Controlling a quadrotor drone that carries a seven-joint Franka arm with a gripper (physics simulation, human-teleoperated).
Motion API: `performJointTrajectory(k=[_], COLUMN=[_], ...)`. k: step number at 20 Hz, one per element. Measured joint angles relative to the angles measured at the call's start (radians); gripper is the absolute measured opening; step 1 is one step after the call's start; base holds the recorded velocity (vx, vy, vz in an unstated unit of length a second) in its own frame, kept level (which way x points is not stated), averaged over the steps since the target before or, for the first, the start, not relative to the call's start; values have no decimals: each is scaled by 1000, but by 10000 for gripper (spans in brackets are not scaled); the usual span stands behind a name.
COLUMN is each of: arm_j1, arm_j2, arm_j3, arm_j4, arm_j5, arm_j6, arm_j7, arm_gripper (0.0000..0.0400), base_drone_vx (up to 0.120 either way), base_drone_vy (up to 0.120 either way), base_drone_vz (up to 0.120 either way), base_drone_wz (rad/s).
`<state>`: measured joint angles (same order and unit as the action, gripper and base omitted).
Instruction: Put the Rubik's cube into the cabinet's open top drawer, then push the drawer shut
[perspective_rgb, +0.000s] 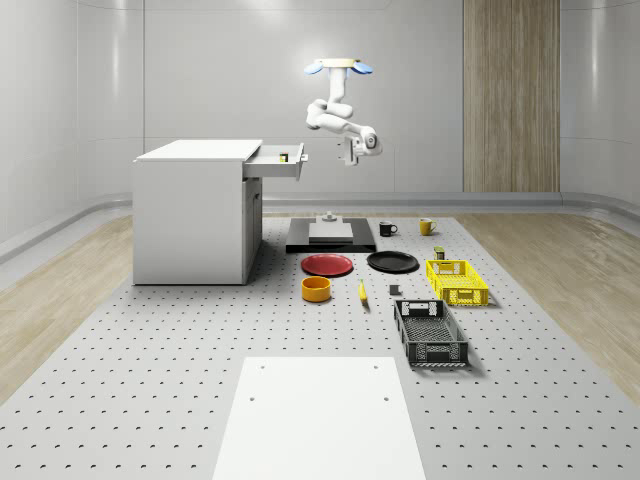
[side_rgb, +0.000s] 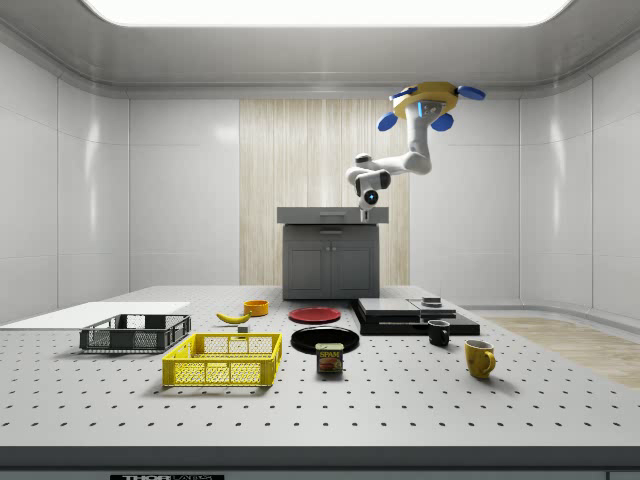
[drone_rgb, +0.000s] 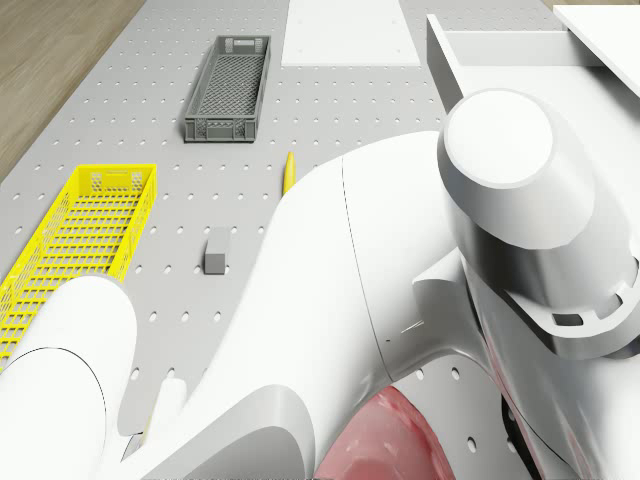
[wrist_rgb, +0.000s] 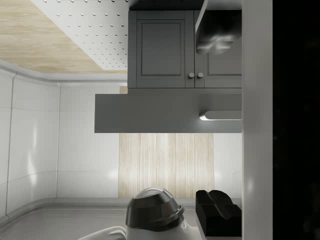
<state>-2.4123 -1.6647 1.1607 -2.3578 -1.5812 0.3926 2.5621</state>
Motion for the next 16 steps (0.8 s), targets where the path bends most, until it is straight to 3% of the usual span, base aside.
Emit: performJointTrajectory(k=[2,4,7,11,16], arm_j1=[-5,-8,-11,-12,-12], arm_j2=[3,5,8,11,14], arm_j3=[-3,-5,-7,-8,-9], arm_j4=[5,8,11,13,14], arm_j5=[2,3,3,3,2], arm_j6=[-7,-12,-18,-23,-27], arm_j7=[4,6,8,10,11], arm_gripper=[377,270,183,134,113], base_drone_vx=[0,0,0,0,0], base_drone_vy=[-120,-120,-67,-120,-120], base_drone_vz=[-120,-120,-53,0,0], base_drone_wz=[0,0,0,0,0])
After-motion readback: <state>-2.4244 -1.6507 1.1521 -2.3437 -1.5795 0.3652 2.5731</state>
